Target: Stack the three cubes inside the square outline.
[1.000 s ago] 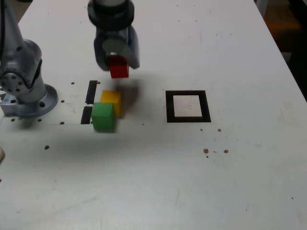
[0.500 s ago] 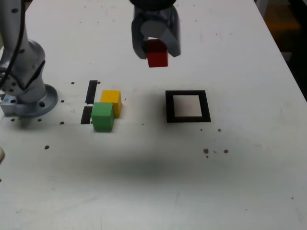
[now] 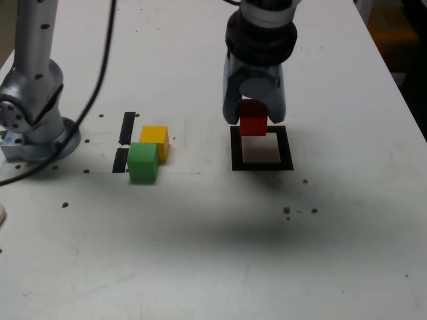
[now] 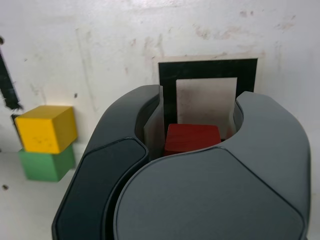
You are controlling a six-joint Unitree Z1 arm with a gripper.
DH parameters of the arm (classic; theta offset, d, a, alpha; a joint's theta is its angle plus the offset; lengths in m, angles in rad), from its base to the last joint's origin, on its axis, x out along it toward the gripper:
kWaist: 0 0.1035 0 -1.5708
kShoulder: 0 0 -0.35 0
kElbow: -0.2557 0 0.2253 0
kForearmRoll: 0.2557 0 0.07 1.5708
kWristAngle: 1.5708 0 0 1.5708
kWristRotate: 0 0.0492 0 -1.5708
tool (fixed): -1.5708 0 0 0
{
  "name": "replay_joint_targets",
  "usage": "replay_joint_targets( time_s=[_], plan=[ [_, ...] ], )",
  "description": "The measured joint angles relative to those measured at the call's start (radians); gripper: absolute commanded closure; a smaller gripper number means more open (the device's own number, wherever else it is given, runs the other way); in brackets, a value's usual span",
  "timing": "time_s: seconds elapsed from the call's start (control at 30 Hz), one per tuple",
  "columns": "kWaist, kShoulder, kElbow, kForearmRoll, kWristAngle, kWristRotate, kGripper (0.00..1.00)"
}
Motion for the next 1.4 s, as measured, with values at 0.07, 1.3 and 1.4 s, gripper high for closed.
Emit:
replay_joint_targets(
  time_s=[0.07, 1.3, 1.4],
  plan=[
    [0.011, 0.018, 0.018, -0.03, 0.013, 0.007, 0.86],
    [0.038, 0.032, 0.036, -0.053, 0.036, 0.09, 0.0],
    [0.038, -0.026, 0.066, -0.033, 0.038, 0.084, 0.0]
  ],
)
